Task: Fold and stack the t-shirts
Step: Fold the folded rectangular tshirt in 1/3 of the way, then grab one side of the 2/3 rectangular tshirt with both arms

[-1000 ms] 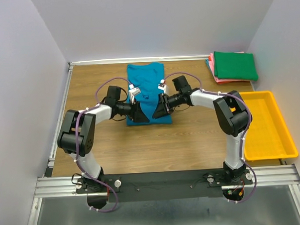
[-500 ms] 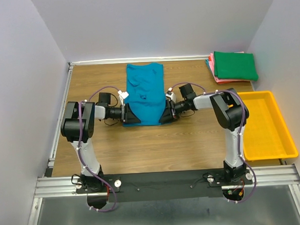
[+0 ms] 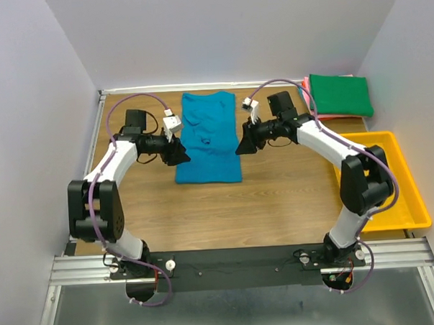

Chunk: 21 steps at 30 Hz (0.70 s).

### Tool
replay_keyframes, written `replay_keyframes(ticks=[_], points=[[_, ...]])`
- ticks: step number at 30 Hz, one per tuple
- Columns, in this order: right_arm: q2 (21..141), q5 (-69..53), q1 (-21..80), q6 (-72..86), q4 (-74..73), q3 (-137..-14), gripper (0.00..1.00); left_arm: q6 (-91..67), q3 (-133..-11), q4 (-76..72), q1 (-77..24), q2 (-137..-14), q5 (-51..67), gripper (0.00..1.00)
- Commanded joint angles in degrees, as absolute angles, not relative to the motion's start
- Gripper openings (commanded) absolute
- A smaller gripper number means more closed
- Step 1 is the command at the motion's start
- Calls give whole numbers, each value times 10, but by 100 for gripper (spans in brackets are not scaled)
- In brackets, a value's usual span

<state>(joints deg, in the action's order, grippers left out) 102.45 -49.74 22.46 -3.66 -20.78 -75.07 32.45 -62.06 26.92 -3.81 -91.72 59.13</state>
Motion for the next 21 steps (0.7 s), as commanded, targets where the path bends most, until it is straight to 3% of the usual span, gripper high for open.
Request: replay_keyframes(ticks=[1,5,10,21], points=[[995,-340,266,-258,-294,-741,47,620,-626,399,-38,-867,488,57],[985,-278,306,-323,-263,-699,47,810,-537,388,-31,-779,433,56],[967,-237,359,-389,-189,-629,51,914,-440,336,-34,-721,419,56],[1007,-214,389,-448,-127,-590,50,929,-390,256,-75,-792,354,56]])
